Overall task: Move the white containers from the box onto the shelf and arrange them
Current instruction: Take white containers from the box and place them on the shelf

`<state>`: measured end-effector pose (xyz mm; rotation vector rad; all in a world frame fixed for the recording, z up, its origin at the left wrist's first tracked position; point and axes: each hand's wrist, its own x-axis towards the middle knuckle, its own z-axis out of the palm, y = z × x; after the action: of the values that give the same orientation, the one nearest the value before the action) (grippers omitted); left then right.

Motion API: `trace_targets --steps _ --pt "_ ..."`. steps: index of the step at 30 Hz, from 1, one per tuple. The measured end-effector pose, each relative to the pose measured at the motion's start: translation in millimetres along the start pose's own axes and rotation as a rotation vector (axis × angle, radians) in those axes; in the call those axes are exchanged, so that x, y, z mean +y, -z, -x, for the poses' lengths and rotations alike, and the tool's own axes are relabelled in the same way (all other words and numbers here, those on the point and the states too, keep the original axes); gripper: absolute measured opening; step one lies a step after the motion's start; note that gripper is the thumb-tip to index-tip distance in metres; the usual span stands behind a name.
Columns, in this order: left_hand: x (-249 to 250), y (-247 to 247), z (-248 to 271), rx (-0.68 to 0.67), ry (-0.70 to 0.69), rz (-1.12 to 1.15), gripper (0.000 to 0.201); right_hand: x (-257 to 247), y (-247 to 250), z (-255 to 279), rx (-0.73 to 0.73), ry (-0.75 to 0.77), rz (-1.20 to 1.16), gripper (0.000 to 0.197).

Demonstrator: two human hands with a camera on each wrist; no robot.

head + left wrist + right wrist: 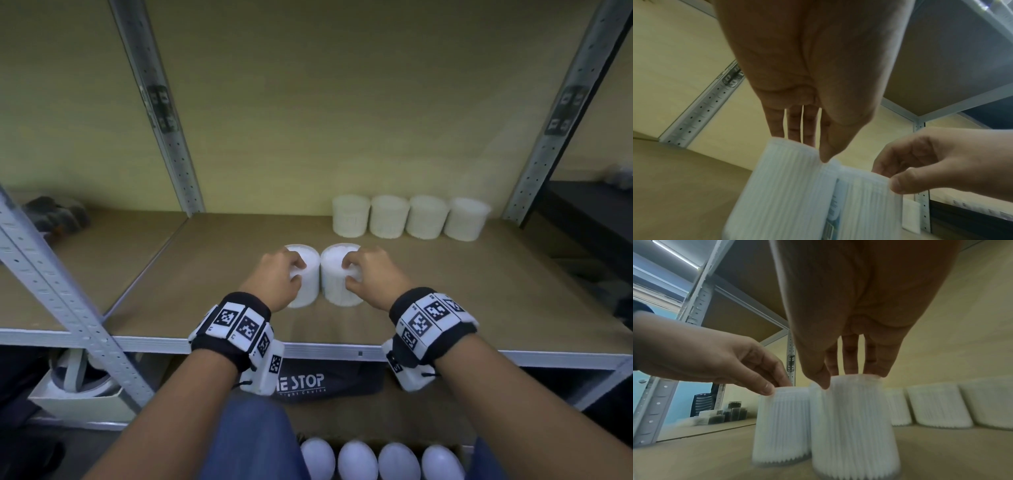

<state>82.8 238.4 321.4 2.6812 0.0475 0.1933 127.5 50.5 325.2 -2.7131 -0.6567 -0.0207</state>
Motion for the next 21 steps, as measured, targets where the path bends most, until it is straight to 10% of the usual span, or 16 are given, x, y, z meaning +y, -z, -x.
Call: trace_targets --steps 21 --pt "-60.6 6.0 -103.2 0.053 0.082 0.010 0.029 -17.9 -26.4 -130.0 -0.009 0.073 0.140 0.031"
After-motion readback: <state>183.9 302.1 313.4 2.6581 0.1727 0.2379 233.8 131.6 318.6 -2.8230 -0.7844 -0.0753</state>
